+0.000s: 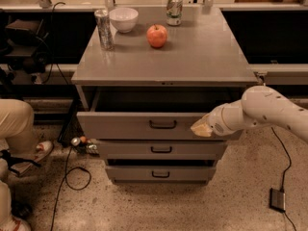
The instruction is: Close top drawer
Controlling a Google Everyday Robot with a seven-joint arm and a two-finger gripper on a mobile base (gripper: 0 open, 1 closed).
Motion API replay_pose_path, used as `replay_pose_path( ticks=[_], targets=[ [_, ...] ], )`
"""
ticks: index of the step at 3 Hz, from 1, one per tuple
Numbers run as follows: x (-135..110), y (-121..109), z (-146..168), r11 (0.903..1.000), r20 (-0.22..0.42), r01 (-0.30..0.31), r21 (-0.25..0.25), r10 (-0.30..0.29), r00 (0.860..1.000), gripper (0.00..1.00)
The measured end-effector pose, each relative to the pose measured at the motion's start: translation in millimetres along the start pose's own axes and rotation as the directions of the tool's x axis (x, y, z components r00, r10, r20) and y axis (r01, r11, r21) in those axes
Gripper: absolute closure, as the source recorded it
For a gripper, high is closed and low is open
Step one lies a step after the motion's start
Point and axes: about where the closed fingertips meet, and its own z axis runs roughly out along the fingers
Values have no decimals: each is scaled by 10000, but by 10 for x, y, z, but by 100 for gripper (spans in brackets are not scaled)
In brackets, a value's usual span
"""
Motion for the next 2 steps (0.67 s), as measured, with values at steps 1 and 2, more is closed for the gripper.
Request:
replay_pose_path(
  ticks=[1,2],
  targets=[
    [-122,-39,71,9998,202,182,-118,-179,9996,100],
    [-308,-137,208,9985,505,440,-333,-423,9978,100]
  ],
)
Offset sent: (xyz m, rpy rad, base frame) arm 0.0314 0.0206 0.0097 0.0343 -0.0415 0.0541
